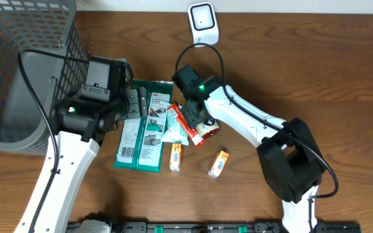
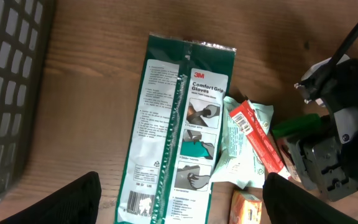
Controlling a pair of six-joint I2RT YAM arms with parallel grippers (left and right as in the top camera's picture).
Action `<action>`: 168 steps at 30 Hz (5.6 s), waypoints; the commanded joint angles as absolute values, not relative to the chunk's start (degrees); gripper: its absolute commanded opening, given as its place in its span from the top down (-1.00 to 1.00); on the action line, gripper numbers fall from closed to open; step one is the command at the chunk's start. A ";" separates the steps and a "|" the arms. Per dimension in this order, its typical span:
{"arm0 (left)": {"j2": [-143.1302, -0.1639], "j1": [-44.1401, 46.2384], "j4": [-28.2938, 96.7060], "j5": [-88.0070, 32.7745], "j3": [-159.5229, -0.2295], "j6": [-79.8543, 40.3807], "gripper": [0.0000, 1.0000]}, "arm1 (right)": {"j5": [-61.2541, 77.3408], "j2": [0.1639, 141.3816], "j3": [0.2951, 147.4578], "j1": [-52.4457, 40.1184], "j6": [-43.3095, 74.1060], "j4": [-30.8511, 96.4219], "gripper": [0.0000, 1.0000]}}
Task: Scan the item barcode
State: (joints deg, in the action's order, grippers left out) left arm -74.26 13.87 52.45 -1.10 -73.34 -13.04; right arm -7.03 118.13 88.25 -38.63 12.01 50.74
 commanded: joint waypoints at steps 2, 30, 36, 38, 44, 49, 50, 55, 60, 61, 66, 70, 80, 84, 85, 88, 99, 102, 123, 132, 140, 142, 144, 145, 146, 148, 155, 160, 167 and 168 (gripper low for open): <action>-74.48 13.56 52.49 -0.40 -74.06 -12.25 -0.68 | -6.79 116.18 90.43 -37.89 12.84 52.62 -0.21; -74.48 13.56 52.49 -0.38 -74.06 -12.25 -0.68 | 1.21 113.06 86.98 -33.52 25.69 51.57 -0.69; -74.48 13.56 52.49 -0.40 -74.06 -12.25 -0.68 | -0.16 118.32 86.98 -35.44 25.21 49.23 -0.65; -74.48 13.56 52.49 -0.40 -74.06 -12.25 -0.68 | -0.21 119.11 86.98 -35.75 23.97 48.73 -0.54; -74.48 13.56 52.49 -0.38 -74.06 -12.25 -0.68 | -1.43 116.18 88.33 -35.14 19.92 49.25 0.08; -74.48 13.56 52.49 -0.40 -74.06 -12.25 -0.68 | -1.43 110.61 88.40 -33.80 16.56 49.78 0.08; -74.48 13.56 52.49 -0.38 -74.06 -12.25 -0.68 | -1.45 109.49 88.40 -33.63 15.68 49.84 0.09; -74.48 13.56 52.49 -0.38 -74.06 -12.25 -0.68 | -4.54 103.53 88.40 -31.70 11.51 48.49 0.07; -74.48 13.56 52.49 -0.38 -74.06 -12.25 -0.68 | -6.31 102.72 88.16 -29.82 12.14 41.89 0.15; -74.48 13.56 52.49 -0.40 -74.06 -12.25 -0.68 | -6.13 102.87 87.77 -29.61 12.69 40.07 0.16; -74.48 13.56 52.49 -0.40 -74.06 -12.25 -0.68 | -6.22 103.02 81.91 -29.45 15.11 26.33 0.25; -74.48 13.56 52.49 -0.40 -74.06 -12.25 -0.68 | -6.66 103.02 74.15 -29.76 16.75 12.56 0.28; -74.48 13.56 52.49 -0.38 -74.06 -12.25 -0.68 | -16.45 104.73 62.70 -33.69 12.82 -8.45 0.46; -74.48 13.56 52.49 -0.38 -74.06 -12.25 -0.68 | -15.57 107.07 62.65 -33.85 14.17 -7.66 0.53; -74.48 13.56 52.49 -0.40 -74.06 -12.25 -0.68 | -15.55 107.66 62.63 -33.85 14.13 -7.68 0.53; -74.48 13.56 52.49 -0.40 -74.06 -12.25 -0.68 | -15.27 110.06 62.63 -33.93 14.06 -9.08 0.53; -74.48 13.56 52.49 -0.38 -74.06 -12.25 -0.68 | -10.41 110.65 62.63 -34.61 7.62 -11.16 0.38; -74.48 13.56 52.49 -0.40 -74.06 -12.25 -0.68 | -10.41 110.00 62.63 -34.61 7.62 -9.19 0.28; -74.48 13.56 52.49 -0.38 -74.06 -12.25 -0.68 | -9.34 91.59 64.40 -33.71 7.64 14.90 -0.76; -74.48 13.56 52.49 -0.40 -74.06 -12.25 -0.68 | -0.69 88.01 83.92 -29.85 11.49 42.96 -0.69; -74.48 13.56 52.49 -0.38 -74.06 -12.25 -0.68 | 0.14 88.84 89.10 -27.38 15.84 58.63 -0.99; -74.48 13.56 52.49 -0.40 -74.06 -12.25 -0.68 | 0.54 89.19 89.10 -27.64 15.81 58.50 -0.99; -74.48 13.56 52.49 -0.38 -74.06 -12.25 -0.68 | 0.97 89.27 89.10 -28.14 15.86 58.50 -0.98; -74.48 13.56 52.49 -0.40 -74.06 -12.25 -0.68 | 1.08 89.27 89.10 -28.45 15.92 58.57 -0.98; -74.48 13.56 52.49 -0.38 -74.06 -12.25 -0.68 | 1.30 89.27 89.08 -28.82 15.88 58.74 -0.99; -74.48 13.56 52.49 -0.40 -74.06 -12.25 -0.68 | 1.41 89.38 89.01 -29.69 15.88 58.70 -0.99; -74.48 13.56 52.49 -0.38 -74.06 -12.25 -0.68 | 2.61 93.89 89.01 -29.71 20.34 59.83 -0.94; -74.48 13.56 52.49 -0.40 -74.06 -12.25 -0.68 | 3.53 99.39 89.01 -29.82 20.32 59.72 -0.95; -74.48 13.56 52.49 -0.40 -74.06 -12.25 -0.68 | 3.51 104.49 89.01 -31.03 20.34 55.90 -0.96; -74.48 13.56 52.49 -0.40 -74.06 -12.25 -0.68 | 3.49 105.25 89.01 -31.09 20.34 55.33 -0.96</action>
